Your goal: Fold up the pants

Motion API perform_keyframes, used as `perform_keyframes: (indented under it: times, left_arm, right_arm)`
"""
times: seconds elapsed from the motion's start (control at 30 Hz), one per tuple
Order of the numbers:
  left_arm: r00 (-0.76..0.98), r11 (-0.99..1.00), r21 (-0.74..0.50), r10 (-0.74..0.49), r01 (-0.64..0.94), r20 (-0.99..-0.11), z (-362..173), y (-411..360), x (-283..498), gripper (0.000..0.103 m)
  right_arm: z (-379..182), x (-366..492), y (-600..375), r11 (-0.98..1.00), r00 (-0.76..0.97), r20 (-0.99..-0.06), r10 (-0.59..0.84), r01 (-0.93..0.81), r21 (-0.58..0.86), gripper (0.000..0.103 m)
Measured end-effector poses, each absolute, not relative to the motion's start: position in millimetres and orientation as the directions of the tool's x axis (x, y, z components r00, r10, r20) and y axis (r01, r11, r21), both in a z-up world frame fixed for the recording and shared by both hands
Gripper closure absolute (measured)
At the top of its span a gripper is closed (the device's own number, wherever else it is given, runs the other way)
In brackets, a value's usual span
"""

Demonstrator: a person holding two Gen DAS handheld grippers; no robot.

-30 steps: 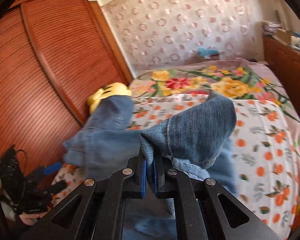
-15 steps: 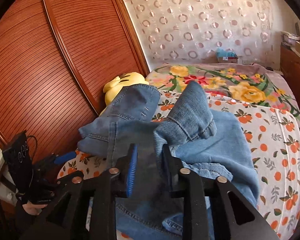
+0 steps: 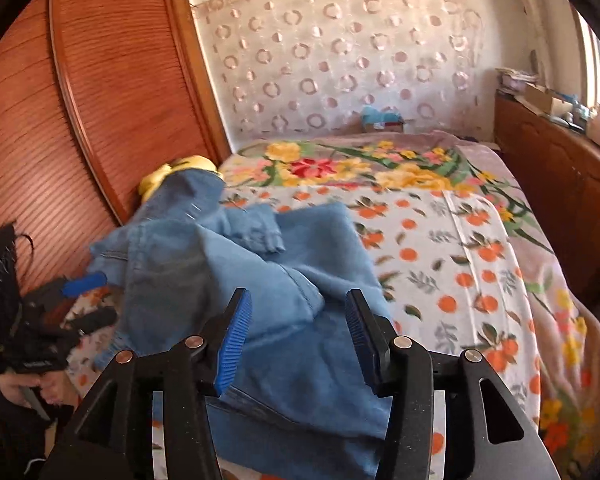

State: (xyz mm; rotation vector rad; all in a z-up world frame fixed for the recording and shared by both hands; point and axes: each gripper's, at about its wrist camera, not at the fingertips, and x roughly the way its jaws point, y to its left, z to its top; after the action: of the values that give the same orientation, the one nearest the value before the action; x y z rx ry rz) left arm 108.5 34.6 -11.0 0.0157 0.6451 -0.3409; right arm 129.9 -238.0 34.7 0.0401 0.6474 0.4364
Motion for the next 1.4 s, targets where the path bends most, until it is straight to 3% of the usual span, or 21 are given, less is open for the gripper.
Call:
perform_keyframes:
  times: [0.27, 0.63, 0.73, 0.8, 0.83, 1.0, 1.1, 1.4]
  left_arm:
    - [0.714, 0.92, -0.074, -0.347, 0.385, -0.608, 2.6, 0.2, 154.3, 0.023]
    - [0.719, 0.921, 0.001, -0.303, 0.39, -0.626, 21.7, -35.1, 203.9, 0.024]
    - [0.684, 0.92, 0.008, -0.285, 0.392, -0.672, 12.8, -40.2, 224.1, 0.038]
    - [0.654, 0.925, 0.004, -0.266, 0.38, -0.709, 4.9, -38.0, 234.8, 0.056]
    - [0.644, 0.927, -0.001, -0.261, 0.375, -0.719, 1.7, -35.3, 237.0, 0.059]
    - [0.625, 0.926, -0.057, -0.297, 0.374, -0.722, -4.5, -15.2, 229.0, 0.085]
    - [0.637, 0.926, -0.055, -0.298, 0.373, -0.711, -3.7, -6.5, 219.4, 0.094]
    - [0.665, 0.94, -0.042, -0.27, 0.338, -0.696, -4.3, 19.0, 207.2, 0.099]
  right_arm:
    - [11.3, 122.6, -238.2, 0.934, 0.718, -0.61, 0.334, -0.339, 0.113, 0.053]
    - [-3.3, 112.0, -233.6, 0.936, 0.714, -0.62, 0.327, -0.337, 0.105, 0.053]
    - [-9.4, 111.6, -238.7, 0.934, 0.715, -0.614, 0.335, -0.338, 0.116, 0.053]
    - [-9.8, 112.9, -240.3, 0.933, 0.716, -0.61, 0.34, -0.337, 0.124, 0.052]
    - [-10.9, 113.7, -238.9, 0.933, 0.715, -0.609, 0.342, -0.335, 0.13, 0.053]
    - [-10.8, 115.4, -236.4, 0.929, 0.713, -0.604, 0.358, -0.338, 0.152, 0.052]
    - [-8.5, 117.1, -228.8, 0.913, 0.698, -0.594, 0.399, -0.364, 0.185, 0.053]
    - [-11.4, 129.9, -197.5, 0.849, 0.624, -0.587, 0.516, -0.465, 0.251, 0.053]
